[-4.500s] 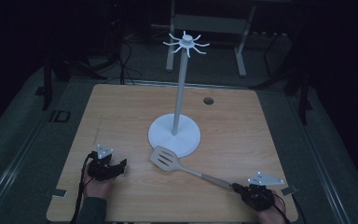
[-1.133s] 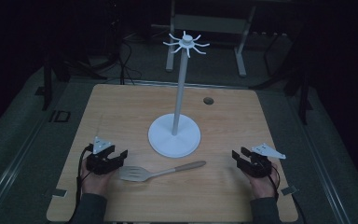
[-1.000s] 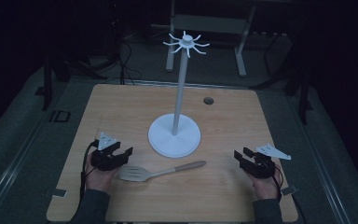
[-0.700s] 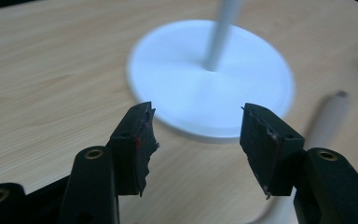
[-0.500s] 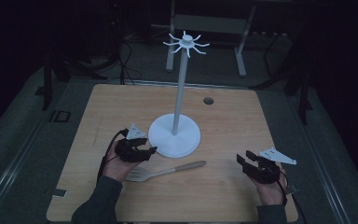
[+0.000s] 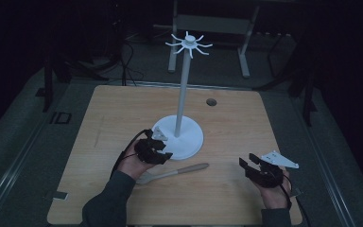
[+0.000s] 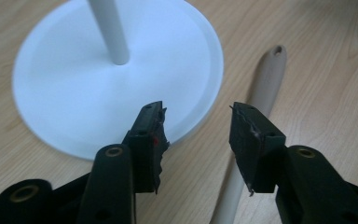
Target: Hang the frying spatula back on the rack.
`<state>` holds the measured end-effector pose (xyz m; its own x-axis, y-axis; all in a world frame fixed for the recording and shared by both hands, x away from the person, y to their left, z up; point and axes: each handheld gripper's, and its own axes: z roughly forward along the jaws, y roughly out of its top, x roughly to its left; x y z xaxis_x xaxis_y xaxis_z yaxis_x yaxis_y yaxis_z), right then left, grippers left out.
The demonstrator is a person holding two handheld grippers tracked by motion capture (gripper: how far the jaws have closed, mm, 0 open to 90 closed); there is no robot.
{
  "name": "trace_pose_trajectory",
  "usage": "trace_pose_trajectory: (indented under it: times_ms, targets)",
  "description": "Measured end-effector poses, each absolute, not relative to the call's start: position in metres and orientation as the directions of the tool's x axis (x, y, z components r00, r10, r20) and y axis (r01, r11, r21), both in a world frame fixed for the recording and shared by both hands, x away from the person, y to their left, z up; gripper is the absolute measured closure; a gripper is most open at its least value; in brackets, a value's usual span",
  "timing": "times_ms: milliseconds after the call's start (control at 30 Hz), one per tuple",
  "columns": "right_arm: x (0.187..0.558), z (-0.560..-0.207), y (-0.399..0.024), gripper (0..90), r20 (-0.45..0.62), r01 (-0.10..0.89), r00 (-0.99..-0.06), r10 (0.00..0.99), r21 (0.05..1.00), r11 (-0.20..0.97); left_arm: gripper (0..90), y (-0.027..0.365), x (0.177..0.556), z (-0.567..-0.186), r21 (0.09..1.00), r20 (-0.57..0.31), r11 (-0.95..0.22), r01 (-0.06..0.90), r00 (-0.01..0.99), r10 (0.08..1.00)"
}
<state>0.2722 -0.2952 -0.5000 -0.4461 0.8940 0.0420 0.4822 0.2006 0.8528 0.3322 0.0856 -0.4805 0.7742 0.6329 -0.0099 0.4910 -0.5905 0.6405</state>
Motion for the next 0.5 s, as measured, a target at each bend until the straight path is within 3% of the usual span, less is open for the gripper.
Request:
trace_pose_trajectory:
  times_ms: [500]
  targets:
    - [0.275,-0.501,-0.295,51.0,0.042,0.482,-0.451,0.892,0.852,0.204,62.5,0.047,0.341,-0.498,0.504,-0.013,-0.726,0.469,0.844,0.536]
